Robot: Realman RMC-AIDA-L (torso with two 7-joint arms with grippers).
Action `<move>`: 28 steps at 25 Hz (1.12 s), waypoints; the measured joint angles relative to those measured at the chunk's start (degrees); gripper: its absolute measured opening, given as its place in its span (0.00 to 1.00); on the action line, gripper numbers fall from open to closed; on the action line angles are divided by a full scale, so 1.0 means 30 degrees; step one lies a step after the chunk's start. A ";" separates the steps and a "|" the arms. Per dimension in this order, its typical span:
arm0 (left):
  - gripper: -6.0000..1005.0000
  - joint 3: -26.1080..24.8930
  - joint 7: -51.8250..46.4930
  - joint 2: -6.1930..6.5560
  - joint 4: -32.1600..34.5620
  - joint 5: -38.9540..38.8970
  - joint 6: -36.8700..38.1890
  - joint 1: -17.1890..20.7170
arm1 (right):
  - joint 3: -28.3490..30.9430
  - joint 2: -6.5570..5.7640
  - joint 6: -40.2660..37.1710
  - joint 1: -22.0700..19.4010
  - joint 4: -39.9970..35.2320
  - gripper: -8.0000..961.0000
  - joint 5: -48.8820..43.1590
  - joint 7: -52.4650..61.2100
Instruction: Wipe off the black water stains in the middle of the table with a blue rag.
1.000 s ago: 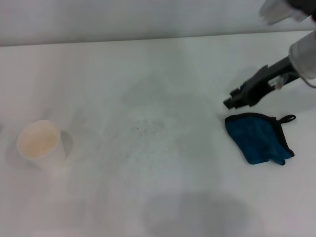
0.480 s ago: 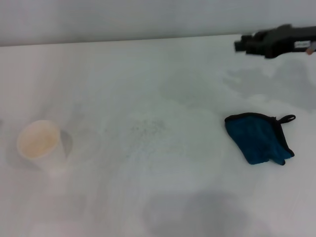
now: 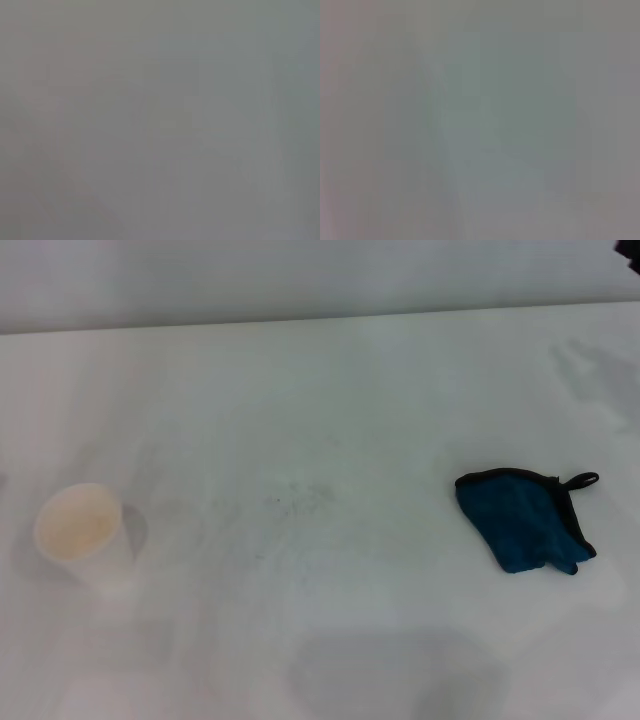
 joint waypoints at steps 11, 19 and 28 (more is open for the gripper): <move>0.88 0.0000 0.0019 -0.0003 -0.0449 -0.0801 -0.0344 -0.0432 | 0.1977 0.0335 -0.1296 -0.0240 0.5243 0.49 0.3955 -0.8746; 0.88 0.0000 0.0014 -0.0030 -0.0429 -0.1572 -0.1304 -0.0692 | 0.2384 0.0450 -0.1035 -0.0245 0.7592 0.78 0.6685 -1.4073; 0.88 0.0196 -0.0270 -0.0087 -0.0262 -0.1325 -0.3234 -0.0587 | 0.2479 0.0505 -0.1006 -0.0359 0.8056 0.91 0.7608 -1.5969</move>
